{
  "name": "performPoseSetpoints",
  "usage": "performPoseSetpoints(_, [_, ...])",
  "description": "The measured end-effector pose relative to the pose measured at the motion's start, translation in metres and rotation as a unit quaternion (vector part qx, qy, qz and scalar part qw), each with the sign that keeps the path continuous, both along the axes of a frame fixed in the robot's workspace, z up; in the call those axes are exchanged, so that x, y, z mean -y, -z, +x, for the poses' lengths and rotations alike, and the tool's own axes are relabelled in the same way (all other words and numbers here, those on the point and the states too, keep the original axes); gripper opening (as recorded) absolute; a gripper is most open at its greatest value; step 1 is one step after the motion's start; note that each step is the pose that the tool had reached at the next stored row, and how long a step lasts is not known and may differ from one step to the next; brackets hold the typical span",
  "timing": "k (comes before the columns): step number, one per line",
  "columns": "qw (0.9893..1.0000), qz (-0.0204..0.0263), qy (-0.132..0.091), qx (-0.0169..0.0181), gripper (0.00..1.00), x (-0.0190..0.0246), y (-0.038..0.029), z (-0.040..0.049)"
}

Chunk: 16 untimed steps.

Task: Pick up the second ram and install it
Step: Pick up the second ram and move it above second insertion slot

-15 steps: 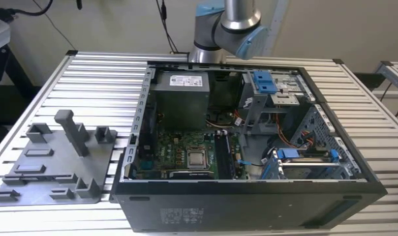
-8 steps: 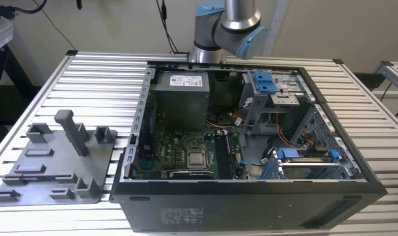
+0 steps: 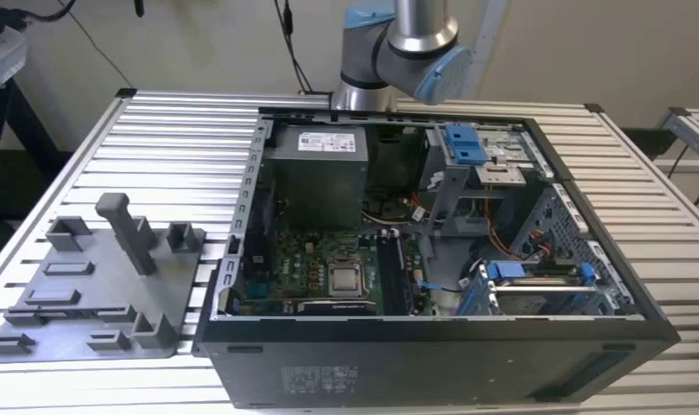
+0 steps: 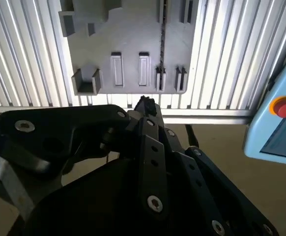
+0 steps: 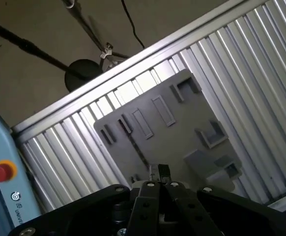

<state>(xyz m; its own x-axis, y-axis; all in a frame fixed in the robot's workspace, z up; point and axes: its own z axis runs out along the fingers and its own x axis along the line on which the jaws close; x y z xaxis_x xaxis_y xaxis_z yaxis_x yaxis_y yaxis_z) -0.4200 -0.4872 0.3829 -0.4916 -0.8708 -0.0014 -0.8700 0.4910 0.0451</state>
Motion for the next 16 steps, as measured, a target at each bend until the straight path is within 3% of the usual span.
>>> performPoseSetpoints(4, [0.9993,-0.0014,-0.036,0.0001,0.11,0.0,0.0007,0.0])
performPoseSetpoints(8, [0.9974,-0.0029,-0.072,0.0003,0.11,0.0,0.0017,0.0])
performPoseSetpoints(12, [0.9942,-0.0038,-0.108,0.0009,0.11,0.0,0.003,0.0])
performPoseSetpoints(16, [0.9897,-0.0045,-0.143,0.0021,0.11,0.0,0.0047,0.0])
